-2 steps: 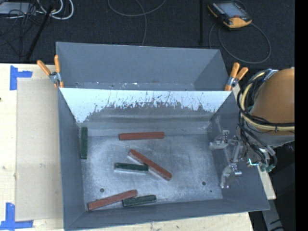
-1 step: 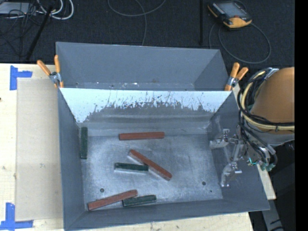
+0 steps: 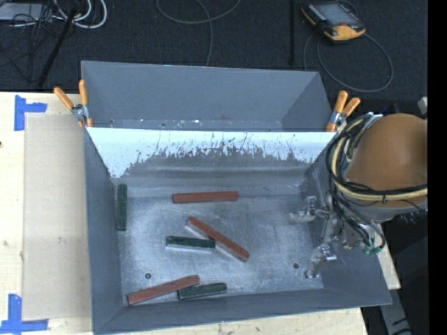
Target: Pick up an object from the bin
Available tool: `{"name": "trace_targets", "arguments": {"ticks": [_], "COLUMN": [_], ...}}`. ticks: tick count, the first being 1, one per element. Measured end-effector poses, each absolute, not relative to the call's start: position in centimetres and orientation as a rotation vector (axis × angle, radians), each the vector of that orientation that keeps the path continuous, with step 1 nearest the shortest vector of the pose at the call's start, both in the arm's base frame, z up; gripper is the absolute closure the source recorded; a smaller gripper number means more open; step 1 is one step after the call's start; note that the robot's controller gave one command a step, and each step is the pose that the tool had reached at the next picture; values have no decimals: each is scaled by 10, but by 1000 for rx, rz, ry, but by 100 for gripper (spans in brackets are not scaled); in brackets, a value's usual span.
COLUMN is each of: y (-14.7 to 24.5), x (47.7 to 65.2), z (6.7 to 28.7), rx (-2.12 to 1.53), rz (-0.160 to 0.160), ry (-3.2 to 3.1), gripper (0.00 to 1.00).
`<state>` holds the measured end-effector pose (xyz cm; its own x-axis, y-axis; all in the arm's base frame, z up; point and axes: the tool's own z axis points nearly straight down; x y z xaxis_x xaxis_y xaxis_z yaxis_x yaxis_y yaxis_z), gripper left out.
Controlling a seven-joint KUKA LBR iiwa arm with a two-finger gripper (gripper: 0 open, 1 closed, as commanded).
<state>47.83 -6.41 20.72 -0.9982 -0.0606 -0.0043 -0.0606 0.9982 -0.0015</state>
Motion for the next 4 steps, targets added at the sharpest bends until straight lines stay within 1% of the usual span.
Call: {"name": "trace_targets", "arguments": {"ticks": [1,2,3,4], "y": [-19,2,-1,44], "x": [487,480,520,547], "z": [149,103,81,76], "rx": [-78,-165,-114,-199], "rz": [-1,4,2,-1], "ry": [3137,3141,3140,3120], "gripper": [0,0,0,100]}}
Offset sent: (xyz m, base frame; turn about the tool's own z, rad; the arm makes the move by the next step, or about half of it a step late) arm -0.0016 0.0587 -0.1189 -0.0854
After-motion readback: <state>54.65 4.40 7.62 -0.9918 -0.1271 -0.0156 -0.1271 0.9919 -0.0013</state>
